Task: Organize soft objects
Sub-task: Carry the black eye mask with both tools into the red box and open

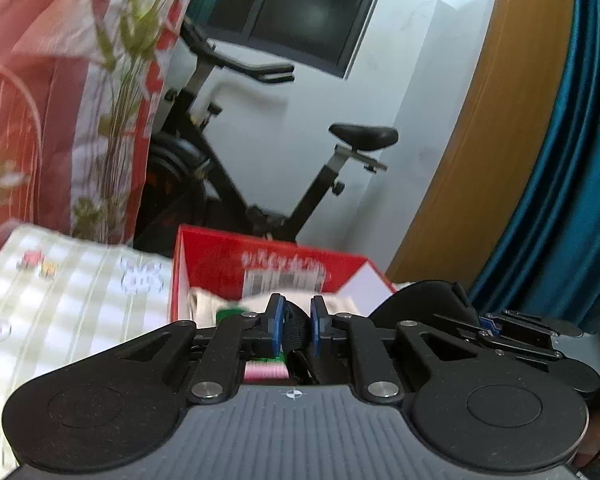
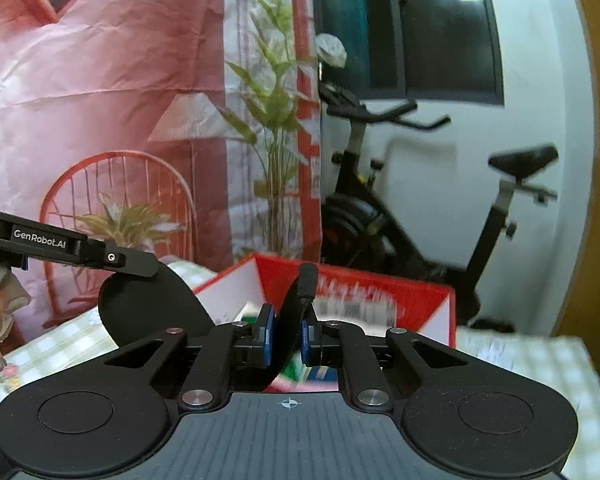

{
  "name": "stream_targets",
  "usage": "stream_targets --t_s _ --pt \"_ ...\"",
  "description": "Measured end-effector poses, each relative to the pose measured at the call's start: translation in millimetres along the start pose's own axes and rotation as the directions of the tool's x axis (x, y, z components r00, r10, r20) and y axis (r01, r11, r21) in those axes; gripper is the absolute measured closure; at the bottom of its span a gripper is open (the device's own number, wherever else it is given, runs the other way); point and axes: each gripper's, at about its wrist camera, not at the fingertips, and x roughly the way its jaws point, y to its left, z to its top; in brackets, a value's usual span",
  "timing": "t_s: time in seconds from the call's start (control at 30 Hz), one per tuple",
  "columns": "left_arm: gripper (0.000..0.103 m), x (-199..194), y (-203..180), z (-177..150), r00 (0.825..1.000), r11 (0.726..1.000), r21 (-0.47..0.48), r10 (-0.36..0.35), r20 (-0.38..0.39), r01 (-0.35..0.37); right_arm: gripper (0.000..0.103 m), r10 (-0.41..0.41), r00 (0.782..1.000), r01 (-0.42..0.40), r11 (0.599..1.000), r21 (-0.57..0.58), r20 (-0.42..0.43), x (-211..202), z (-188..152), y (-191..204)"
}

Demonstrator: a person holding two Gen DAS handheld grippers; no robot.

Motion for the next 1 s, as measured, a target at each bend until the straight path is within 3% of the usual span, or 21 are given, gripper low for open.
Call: stream_targets --t_s 0.27,0.53,0.67,0.9,0.97,1.0 --pt "0.088 48 2 14 0.999 0.997 0.054 0.054 -0.002 -0.053 0.092 -0.106 0.994 0.106 0.991 -0.081 0.004 53 10 -8" --pt "0.088 99 16 -5 0.979 0.997 0.066 0.06 -0.195 -0.048 0.093 -0.112 0.98 0.111 0.994 -0.014 -0.166 96 -27 -20" --pt "0.088 107 25 -13 0.966 0.996 0.065 0.079 -0.245 -0.064 0.095 -0.088 0.971 0.102 0.994 0.051 -0.222 108 -39 -24" --pt "0.087 112 32 -14 0.961 0.994 0.084 0.091 -0.262 -0.071 0.094 -0.09 0.967 0.106 0.993 0.056 -0.238 113 -43 -24" --pt "0.084 111 29 -13 0.961 0.993 0.091 0.092 -0.259 -0.07 0.09 -0.106 0.966 0.122 0.991 0.053 -0.237 111 -42 -27" --pt "0.076 112 28 -12 0.962 0.993 0.092 0.094 -0.257 -0.072 0.085 -0.12 0.964 0.134 0.99 0.046 -0.235 110 -43 -27"
